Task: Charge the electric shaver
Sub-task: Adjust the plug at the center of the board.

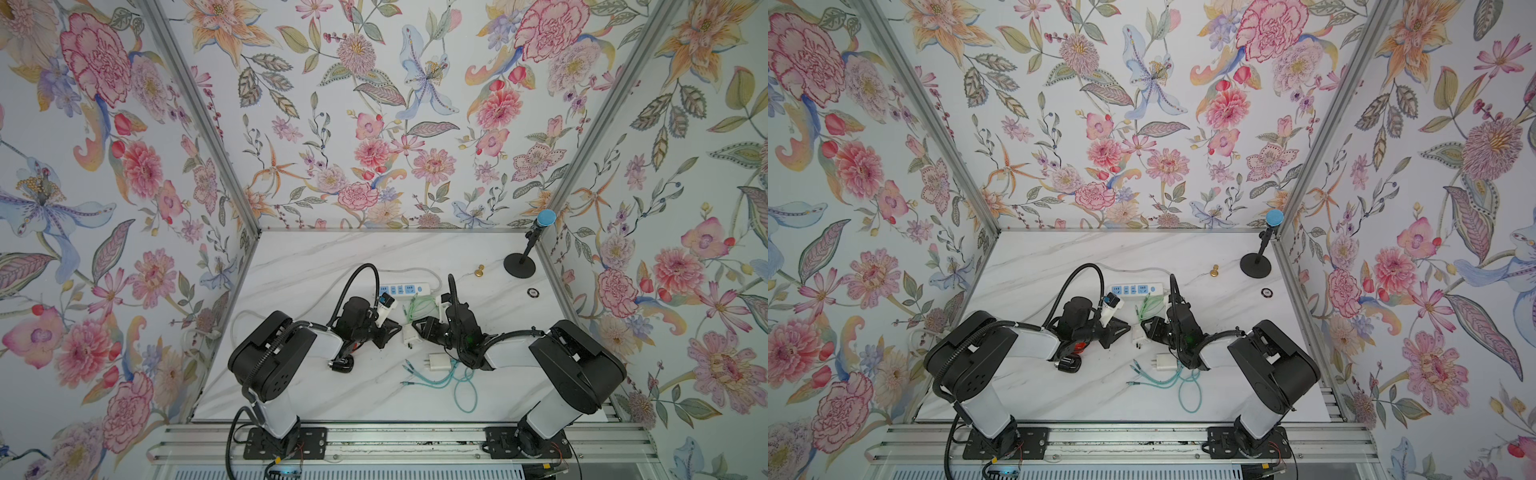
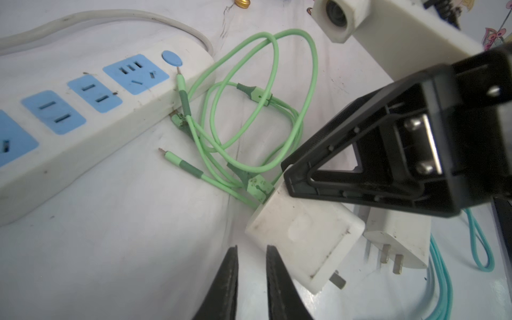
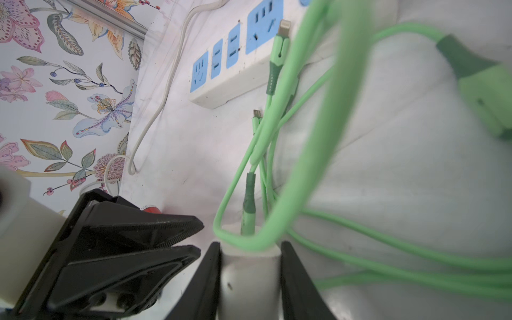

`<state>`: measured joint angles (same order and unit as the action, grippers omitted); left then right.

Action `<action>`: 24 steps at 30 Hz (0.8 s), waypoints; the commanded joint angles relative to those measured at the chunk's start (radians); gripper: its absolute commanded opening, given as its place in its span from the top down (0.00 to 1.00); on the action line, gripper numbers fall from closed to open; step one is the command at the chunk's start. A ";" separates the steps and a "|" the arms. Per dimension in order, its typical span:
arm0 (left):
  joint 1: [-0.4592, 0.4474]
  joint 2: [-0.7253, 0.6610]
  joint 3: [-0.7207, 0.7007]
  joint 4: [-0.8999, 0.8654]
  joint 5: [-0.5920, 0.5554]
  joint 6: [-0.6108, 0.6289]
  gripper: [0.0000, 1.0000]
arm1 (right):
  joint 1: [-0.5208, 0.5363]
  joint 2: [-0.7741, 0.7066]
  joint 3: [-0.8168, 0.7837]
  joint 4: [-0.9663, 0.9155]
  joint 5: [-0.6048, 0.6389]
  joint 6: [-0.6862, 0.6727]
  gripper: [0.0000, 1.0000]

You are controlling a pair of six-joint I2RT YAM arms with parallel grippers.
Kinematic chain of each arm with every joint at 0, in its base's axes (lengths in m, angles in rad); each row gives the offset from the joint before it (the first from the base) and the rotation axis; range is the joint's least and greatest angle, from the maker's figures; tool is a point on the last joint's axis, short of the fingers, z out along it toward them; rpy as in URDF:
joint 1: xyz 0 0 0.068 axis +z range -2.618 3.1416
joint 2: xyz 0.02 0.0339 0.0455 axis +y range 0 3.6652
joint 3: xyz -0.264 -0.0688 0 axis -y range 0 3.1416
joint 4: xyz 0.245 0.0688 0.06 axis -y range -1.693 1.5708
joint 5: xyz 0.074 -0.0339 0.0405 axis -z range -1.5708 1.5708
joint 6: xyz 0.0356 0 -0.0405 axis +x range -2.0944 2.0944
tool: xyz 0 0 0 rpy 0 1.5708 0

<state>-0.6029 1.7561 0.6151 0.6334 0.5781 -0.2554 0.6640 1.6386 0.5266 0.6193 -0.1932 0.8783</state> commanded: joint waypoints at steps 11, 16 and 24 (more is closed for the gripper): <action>-0.033 0.039 -0.015 0.061 0.038 -0.033 0.80 | 0.061 -0.052 0.099 -0.286 0.118 -0.102 0.59; -0.033 0.066 -0.028 0.091 0.042 -0.039 0.81 | 0.068 -0.069 0.110 -0.346 0.141 -0.109 0.55; -0.035 0.088 -0.047 0.128 0.039 -0.044 0.82 | 0.063 -0.076 0.098 -0.334 0.114 -0.090 0.53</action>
<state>-0.6250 1.8263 0.5827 0.7383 0.5995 -0.2901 0.7250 1.5772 0.6178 0.2996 -0.0708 0.7849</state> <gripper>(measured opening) 0.181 0.465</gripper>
